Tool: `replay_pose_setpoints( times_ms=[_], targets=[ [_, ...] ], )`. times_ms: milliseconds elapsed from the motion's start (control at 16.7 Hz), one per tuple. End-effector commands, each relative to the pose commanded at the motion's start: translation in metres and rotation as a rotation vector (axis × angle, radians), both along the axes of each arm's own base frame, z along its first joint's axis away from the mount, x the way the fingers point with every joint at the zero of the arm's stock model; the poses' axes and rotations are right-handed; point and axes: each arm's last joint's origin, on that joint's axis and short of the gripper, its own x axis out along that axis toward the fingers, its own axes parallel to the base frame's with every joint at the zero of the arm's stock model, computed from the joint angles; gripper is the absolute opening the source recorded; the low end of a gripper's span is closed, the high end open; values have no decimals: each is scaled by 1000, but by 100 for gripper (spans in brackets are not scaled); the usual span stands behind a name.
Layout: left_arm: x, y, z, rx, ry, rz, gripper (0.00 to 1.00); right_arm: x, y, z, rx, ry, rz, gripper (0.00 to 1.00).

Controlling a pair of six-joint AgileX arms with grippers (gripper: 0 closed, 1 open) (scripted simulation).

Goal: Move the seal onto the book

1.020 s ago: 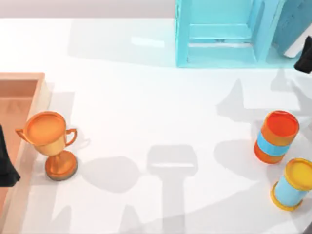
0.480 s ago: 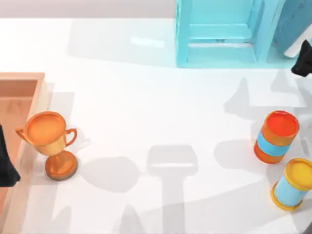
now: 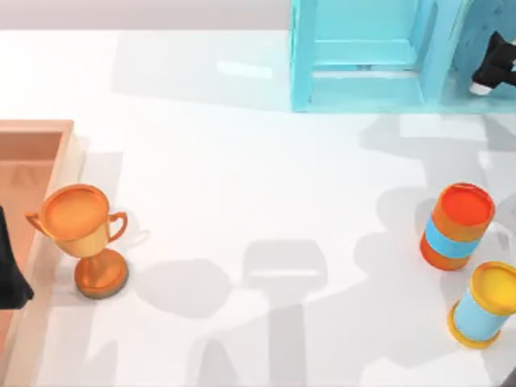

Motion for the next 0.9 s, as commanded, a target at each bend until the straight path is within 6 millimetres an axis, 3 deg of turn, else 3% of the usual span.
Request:
replay_pose_setpoints(
  times_ms=[300,660,900],
  targets=[
    [0,0,0,0,0,0,100,37,-2,-6,0,0,0,100],
    [0,0,0,0,0,0,100,41,-3,-7,0,0,0,100],
    [0,0,0,0,0,0,100,41,-3,-7,0,0,0,70]
  ],
)
